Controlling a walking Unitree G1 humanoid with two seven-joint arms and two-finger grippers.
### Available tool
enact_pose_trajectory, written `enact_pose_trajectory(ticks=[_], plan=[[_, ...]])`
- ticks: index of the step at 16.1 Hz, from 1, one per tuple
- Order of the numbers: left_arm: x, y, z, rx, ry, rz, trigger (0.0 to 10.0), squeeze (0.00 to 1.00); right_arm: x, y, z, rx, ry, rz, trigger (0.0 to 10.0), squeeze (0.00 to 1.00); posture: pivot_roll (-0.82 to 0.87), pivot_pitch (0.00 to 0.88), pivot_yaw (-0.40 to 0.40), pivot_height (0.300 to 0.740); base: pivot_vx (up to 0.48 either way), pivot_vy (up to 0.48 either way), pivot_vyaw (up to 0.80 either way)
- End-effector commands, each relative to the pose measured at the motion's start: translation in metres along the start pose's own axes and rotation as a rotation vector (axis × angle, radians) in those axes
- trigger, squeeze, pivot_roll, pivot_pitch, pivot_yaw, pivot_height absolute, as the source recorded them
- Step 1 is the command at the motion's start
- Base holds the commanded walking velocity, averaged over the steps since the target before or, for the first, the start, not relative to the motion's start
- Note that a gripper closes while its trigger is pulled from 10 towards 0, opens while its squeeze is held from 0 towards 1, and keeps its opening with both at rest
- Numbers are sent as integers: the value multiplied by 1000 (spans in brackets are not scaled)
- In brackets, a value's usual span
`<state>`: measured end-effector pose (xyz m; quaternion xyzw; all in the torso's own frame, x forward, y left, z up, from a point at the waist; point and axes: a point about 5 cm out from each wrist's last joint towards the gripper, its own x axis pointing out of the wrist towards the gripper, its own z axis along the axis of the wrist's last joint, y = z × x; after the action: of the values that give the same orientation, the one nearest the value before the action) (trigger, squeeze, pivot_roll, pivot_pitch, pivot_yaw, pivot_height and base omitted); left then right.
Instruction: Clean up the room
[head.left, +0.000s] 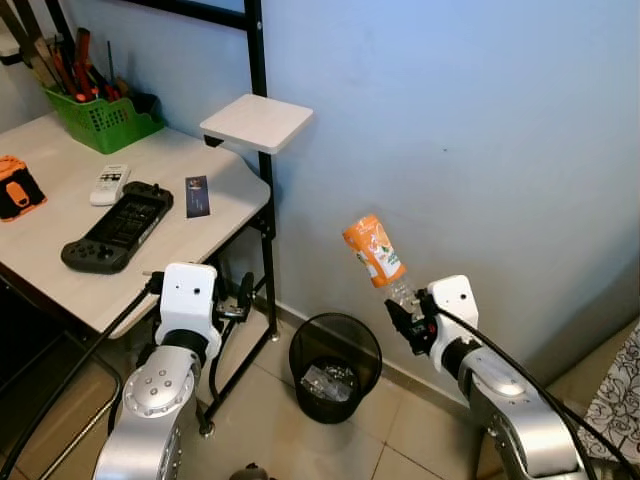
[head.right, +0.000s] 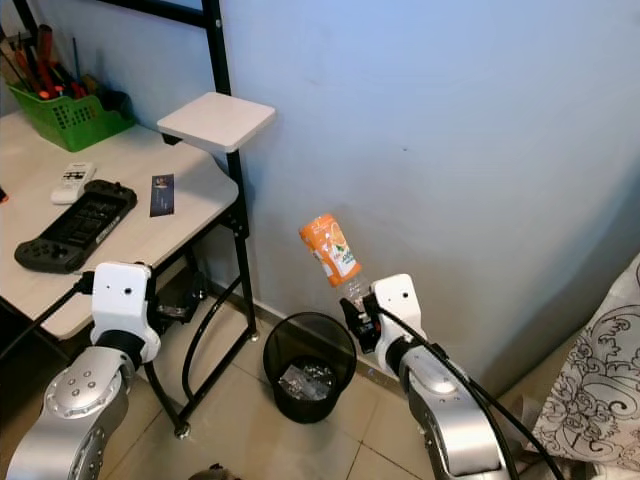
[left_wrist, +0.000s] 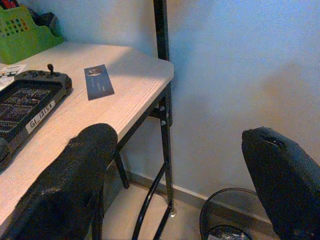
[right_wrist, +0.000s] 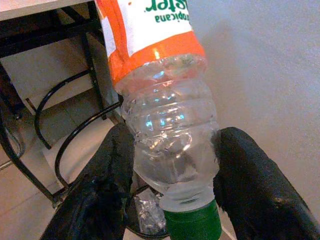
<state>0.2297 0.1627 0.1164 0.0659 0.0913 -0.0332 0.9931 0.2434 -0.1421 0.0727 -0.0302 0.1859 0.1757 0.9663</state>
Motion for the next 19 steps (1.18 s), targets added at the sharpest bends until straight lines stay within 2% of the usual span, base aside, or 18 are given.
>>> enact_pose_trajectory(ticks=[1,11,13,15,16,17,18,19], plan=[[-1,0,2,4,-12,-9,10000,0,1,-3,2,9,-8,-15,10000,0,83,0,-29,740,326,0,0],[-1,-6,0,2,-3,-59,10000,0,1,-5,0,-14,3,-17,10000,0,72,0,-31,740,323,0,0],[-1,-8,-1,21,2,-87,10000,0,1,-6,-1,-82,25,5,10000,0,67,0,-27,740,272,0,0],[-4,-15,-7,33,42,-184,10000,0,4,-6,-12,-158,117,70,10000,0,61,0,-25,740,0,0,0],[-6,-19,-12,77,61,-239,10000,0,6,-5,-18,-207,158,116,10000,0,55,0,-23,740,0,0,0],[-10,-24,-18,128,91,-333,10000,0,14,-3,-28,-226,205,148,10000,0,47,0,-23,740,0,0,0],[-15,-25,-22,143,118,-398,10000,0,23,1,-40,-255,255,180,10000,0,50,0,-28,740,0,0,0],[-16,-24,-23,154,119,-421,10000,0,27,3,-44,-274,272,193,10000,0,52,0,-30,740,0,0,0]])
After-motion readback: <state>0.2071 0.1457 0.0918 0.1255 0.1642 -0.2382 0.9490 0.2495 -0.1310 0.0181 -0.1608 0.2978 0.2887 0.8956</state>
